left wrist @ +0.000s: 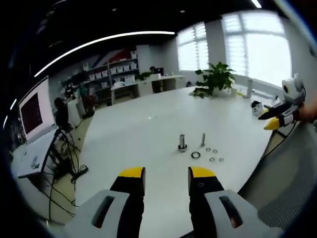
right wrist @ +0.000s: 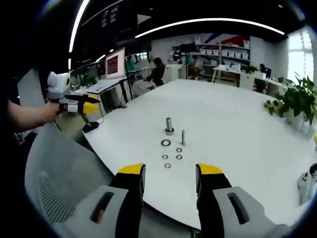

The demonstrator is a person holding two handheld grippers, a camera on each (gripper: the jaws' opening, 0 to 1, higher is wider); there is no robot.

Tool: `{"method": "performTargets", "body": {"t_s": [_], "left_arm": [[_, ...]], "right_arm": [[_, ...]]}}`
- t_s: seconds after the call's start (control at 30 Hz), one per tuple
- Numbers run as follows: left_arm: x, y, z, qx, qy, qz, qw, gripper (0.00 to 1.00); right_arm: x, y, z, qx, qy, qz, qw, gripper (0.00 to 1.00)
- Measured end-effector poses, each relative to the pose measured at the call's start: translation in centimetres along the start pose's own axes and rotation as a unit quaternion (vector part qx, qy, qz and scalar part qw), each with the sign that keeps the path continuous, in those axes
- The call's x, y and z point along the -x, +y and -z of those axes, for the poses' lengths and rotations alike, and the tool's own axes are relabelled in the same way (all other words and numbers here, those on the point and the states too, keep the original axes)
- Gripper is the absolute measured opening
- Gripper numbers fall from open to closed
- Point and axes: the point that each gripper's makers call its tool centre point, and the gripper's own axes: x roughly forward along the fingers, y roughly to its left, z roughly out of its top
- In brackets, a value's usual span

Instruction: Place the washer onto the threaded stud by aligning its center hole with the stud, sliding it down to the base, and recovering from edge contact or off-axis alignment until the washer reaches the visible bottom stop.

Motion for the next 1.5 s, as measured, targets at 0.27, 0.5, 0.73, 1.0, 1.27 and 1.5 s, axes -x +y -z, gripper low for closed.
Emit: {"method": "performTargets", "body": {"t_s": [0.27,0.5,0.73,1.0,1.27,1.5], "left_arm": [[-1.7,-1.5,-0.6,-0.025,0.024,0.044,0.9984,0.33],[-5.9,-2.7,-2.4,-0.011,0.032,0.078,0.9964,0.33],[-9.7,-3.6,-2.3,-0.018,0.066,0.093,0.9933,0.34],[-12.7,-5.9,-1.9,-0.041,0.095,0.119,0.9875,0.35],[-14.3,-6.4,-0.6,-0.035,0.128,0.132,0.9824,0.35],[-15.8,-6.5,0.6,-0.033,0.151,0.138,0.9783,0.35]], "right_arm": [[0.5,-0.7,-0.4,-0.016,-0.012,0.013,0.9997,0.43],[0.7,-0.7,-0.8,-0.022,-0.026,0.012,0.9994,0.43],[0.7,-0.8,-0.7,-0.03,-0.026,0.01,0.9992,0.43],[0.6,-0.7,-0.7,-0.037,-0.025,0.003,0.999,0.43],[0.4,0.0,-0.6,-0.029,-0.023,-0.016,0.9992,0.43],[0.6,-0.4,-0.8,-0.037,-0.03,-0.011,0.9988,0.43]]}}
